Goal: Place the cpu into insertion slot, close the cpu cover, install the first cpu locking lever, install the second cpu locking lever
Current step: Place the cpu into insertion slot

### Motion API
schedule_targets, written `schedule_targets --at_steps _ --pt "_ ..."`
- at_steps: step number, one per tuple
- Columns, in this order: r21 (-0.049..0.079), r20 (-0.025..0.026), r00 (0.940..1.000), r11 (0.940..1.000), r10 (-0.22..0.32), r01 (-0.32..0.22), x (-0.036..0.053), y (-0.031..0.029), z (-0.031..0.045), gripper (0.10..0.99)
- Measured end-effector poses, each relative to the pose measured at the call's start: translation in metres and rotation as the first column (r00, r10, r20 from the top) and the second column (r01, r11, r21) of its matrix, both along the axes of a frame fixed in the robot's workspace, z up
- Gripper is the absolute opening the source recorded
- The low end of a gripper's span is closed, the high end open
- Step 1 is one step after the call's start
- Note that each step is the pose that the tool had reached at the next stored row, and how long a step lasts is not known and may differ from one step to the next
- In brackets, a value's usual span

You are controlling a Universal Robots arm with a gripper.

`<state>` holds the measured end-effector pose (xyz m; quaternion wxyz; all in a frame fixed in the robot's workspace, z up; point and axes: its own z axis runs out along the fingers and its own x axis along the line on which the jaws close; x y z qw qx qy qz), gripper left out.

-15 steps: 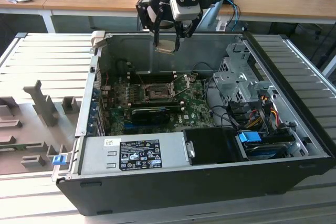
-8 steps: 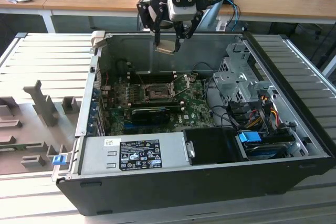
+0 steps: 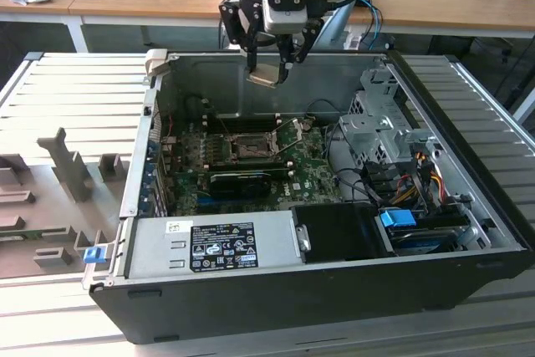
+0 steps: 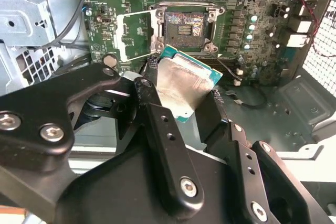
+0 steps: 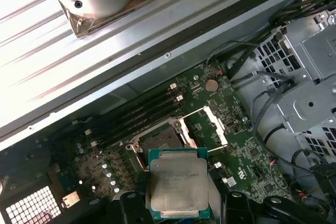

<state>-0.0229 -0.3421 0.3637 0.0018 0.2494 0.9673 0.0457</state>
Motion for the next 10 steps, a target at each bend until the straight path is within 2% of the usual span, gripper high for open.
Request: schedule_targets --at_steps 10 --pt "0.000 0.0000 0.9979 0.9979 -0.064 0.064 0.0000 0.0001 -0.0003 0.529"
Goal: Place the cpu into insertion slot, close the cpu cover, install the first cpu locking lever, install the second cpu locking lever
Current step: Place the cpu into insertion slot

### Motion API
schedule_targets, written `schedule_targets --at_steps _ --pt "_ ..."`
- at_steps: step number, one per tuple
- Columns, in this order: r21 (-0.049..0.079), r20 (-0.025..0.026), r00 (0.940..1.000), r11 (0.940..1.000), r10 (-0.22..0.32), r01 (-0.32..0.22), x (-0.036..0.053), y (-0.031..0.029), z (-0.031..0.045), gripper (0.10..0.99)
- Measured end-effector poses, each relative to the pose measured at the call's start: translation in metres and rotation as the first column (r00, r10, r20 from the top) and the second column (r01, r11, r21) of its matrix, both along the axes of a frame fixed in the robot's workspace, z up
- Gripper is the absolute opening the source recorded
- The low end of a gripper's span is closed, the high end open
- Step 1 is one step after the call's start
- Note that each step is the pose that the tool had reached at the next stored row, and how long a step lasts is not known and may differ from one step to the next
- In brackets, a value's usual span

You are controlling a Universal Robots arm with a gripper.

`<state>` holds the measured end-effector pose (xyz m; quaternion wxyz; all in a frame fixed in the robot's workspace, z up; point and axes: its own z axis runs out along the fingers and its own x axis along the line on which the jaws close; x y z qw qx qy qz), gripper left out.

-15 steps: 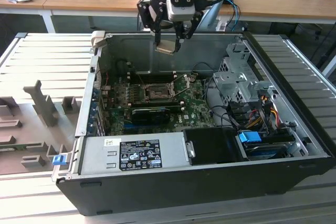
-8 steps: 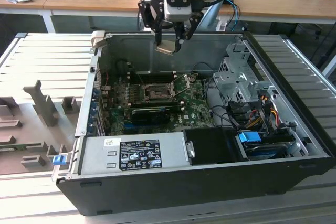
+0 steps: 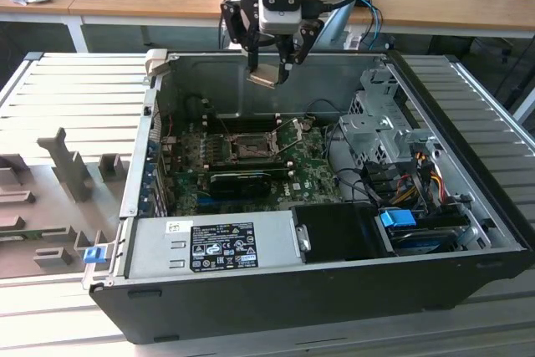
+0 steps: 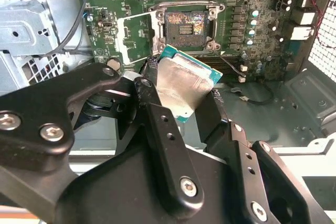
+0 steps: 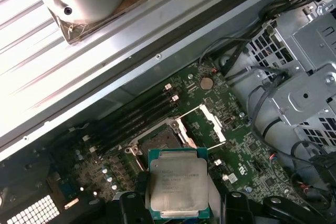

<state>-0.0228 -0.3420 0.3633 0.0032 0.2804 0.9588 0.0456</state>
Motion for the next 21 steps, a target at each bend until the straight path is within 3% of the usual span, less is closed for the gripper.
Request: schedule_targets --at_steps 10,21 --pt "0.000 0.0000 0.9984 0.9984 -0.056 0.056 0.0000 0.0000 -0.0006 0.529" --pt "0.000 0.0001 0.9915 0.9915 -0.130 0.130 0.0000 0.0000 -0.0015 0.529"
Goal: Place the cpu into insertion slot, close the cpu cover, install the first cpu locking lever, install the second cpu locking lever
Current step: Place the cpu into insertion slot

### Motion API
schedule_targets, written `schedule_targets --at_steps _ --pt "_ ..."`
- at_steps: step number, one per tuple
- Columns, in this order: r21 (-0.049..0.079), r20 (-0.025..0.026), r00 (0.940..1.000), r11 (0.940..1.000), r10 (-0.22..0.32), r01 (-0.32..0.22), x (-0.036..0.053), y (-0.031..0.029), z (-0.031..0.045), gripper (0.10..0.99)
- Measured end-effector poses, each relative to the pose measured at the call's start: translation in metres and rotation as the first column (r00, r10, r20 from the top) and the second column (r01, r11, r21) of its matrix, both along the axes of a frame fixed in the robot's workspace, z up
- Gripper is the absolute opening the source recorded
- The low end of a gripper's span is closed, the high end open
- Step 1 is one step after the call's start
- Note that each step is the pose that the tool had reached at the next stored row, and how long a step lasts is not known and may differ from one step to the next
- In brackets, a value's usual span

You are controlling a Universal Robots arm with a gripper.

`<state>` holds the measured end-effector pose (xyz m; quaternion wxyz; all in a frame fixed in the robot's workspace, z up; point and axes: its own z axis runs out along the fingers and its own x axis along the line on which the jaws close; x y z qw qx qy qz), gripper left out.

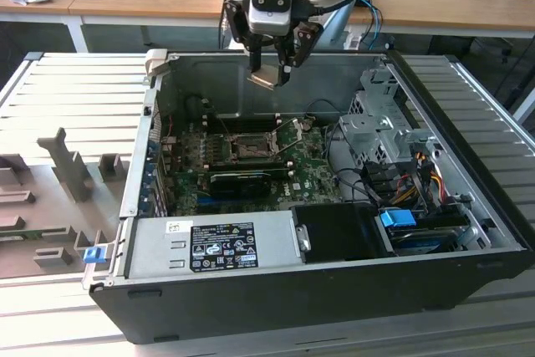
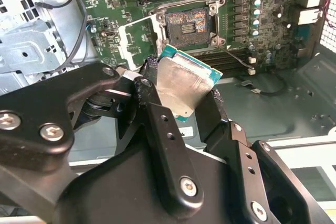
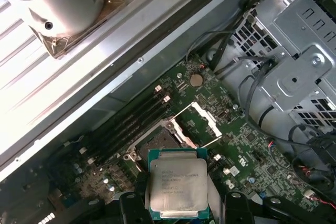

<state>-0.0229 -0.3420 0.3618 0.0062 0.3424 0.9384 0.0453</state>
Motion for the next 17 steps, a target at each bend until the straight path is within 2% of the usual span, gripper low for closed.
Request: schedule_targets --at_steps 13,15,17 --pt "0.000 0.0001 0.9960 0.9960 -0.089 0.089 0.0000 0.0001 -0.0012 0.529" --pt "0.000 0.0000 0.9937 0.9937 -0.112 0.112 0.0000 0.0001 -0.0016 0.529" --pt "0.000 0.0000 0.9883 0.9883 -0.152 0.152 0.0000 0.0001 -0.0023 0.529"
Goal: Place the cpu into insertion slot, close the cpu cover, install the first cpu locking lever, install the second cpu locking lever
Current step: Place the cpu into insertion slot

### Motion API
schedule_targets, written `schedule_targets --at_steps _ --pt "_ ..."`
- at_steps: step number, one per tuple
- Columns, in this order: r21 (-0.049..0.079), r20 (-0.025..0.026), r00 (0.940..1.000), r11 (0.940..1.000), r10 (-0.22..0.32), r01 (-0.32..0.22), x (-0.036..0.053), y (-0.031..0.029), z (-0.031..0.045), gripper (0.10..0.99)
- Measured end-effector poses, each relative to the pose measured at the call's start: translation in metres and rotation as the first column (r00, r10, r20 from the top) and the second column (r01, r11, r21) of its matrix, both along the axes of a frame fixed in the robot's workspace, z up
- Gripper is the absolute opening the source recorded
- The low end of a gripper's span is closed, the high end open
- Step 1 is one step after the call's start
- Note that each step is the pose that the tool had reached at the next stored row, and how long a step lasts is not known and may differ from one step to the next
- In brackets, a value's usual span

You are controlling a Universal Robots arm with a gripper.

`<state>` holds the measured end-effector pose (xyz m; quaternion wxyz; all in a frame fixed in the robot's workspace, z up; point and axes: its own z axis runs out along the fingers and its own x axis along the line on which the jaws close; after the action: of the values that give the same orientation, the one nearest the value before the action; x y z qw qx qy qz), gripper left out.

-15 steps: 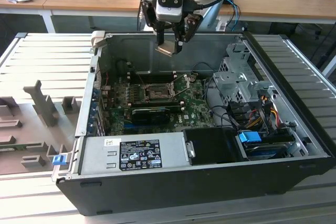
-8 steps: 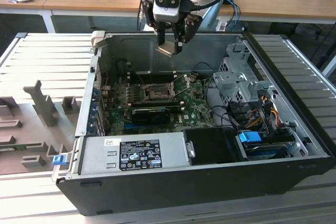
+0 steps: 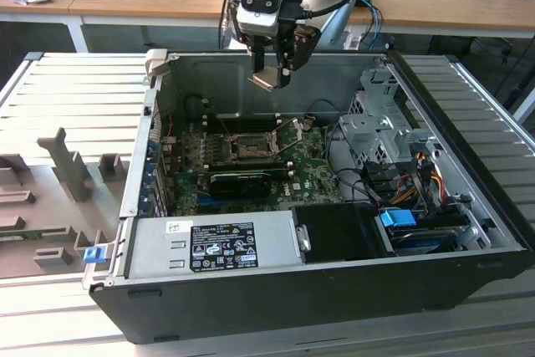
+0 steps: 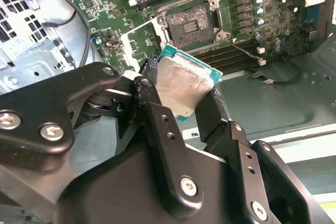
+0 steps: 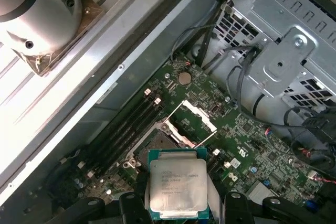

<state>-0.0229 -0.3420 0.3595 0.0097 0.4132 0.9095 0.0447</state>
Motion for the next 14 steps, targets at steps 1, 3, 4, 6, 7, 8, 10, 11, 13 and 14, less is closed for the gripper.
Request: schedule_targets --at_steps 1,3,4,6,7,8,10,11,13,14 --pt "0.000 0.0000 1.0000 1.0000 -0.010 0.010 0.0000 0.0000 -0.0001 0.529" --pt "0.000 0.0000 0.9990 0.9990 -0.044 0.044 0.0000 0.0000 -0.0007 0.529" --pt "0.000 0.0000 0.9985 0.9985 -0.054 0.054 -0.0001 0.0000 -0.0008 0.529" --pt "0.000 -0.0001 0.9981 0.9981 -0.062 0.062 -0.0015 0.0000 -0.0008 0.529" --pt "0.000 -0.0001 0.9980 0.9980 -0.063 0.063 -0.0022 0.0000 -0.0009 0.529" --pt "0.000 0.0000 0.9979 0.9979 -0.064 0.064 -0.0030 0.0000 -0.0010 0.529" --pt "0.000 0.0000 0.9977 0.9977 -0.068 0.068 -0.0046 0.0000 -0.0013 0.529" --pt "0.000 0.0000 0.9975 0.9975 -0.071 0.071 -0.0052 0.0000 -0.0015 0.529" --pt "0.000 0.0000 0.9969 0.9969 -0.079 0.079 -0.0060 0.0000 -0.0018 0.529" --pt "0.000 0.0000 0.9967 0.9967 -0.081 0.081 -0.0061 0.0000 -0.0019 0.529"
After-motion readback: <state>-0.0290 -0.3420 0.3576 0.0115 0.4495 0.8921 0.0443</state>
